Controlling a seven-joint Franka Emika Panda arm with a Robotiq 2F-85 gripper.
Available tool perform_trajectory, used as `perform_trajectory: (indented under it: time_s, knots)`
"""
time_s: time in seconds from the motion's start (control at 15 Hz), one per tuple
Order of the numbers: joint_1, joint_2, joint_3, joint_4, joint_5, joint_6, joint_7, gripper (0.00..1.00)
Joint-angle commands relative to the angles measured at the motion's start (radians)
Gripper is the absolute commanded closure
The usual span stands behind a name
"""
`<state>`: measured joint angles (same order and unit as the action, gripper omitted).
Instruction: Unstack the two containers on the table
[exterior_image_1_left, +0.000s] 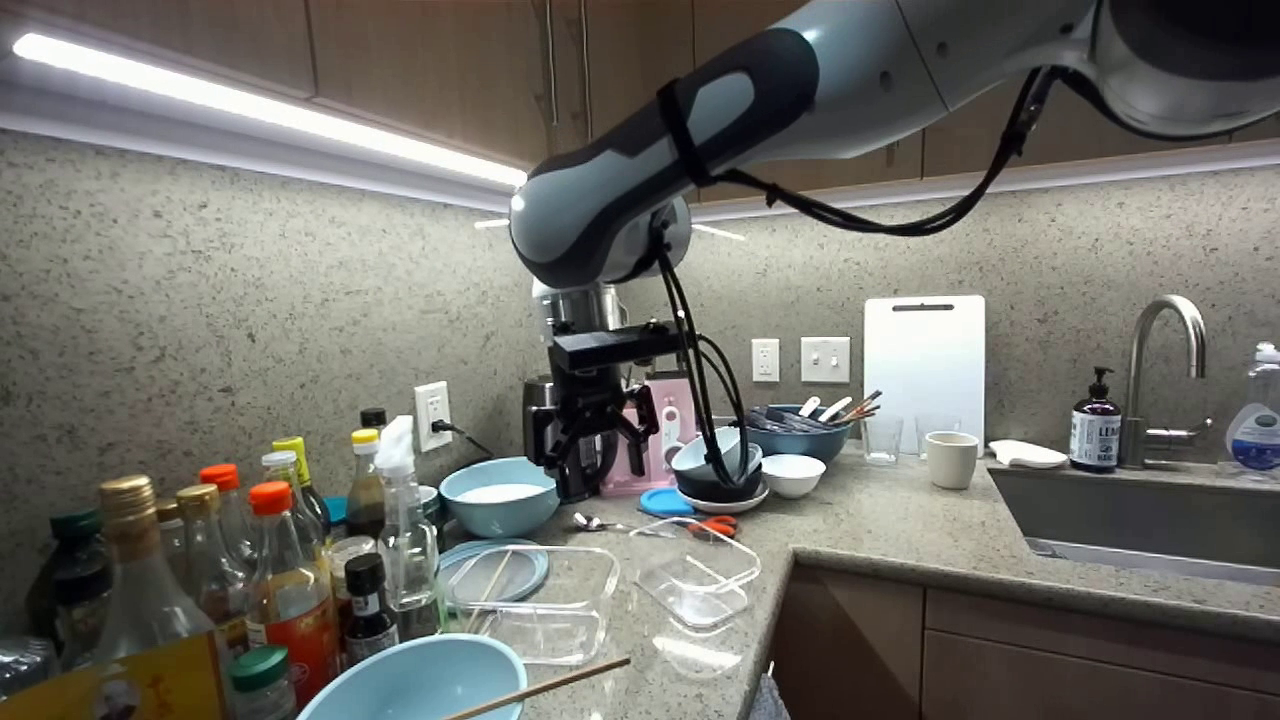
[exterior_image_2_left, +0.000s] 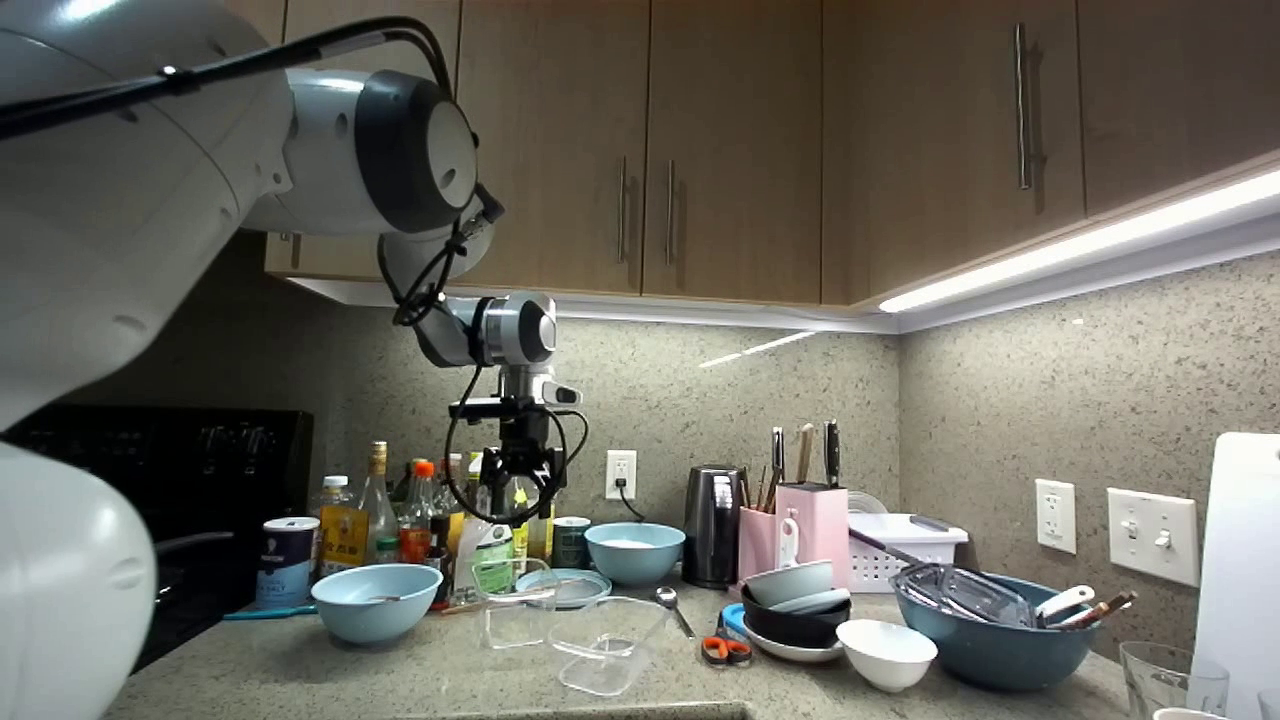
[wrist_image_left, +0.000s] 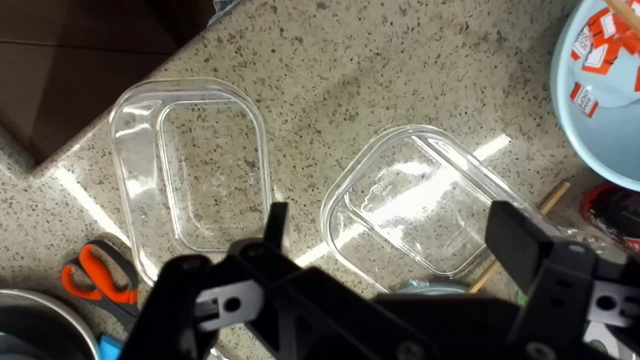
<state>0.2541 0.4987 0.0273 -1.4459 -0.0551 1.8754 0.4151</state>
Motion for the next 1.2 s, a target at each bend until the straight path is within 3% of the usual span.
perform_trajectory:
  time_s: [0.0,0.67,1.13]
  knots:
    - [-0.003,0.038,0.007,0.048,-0.015,-0.042,-0.018,0.0]
    - [-0.067,0.246,0.006,0.257,0.002,-0.19,-0.184,0.0]
    - [-0.072,0.41,-0.012,0.461,-0.024,-0.384,-0.256,0.0]
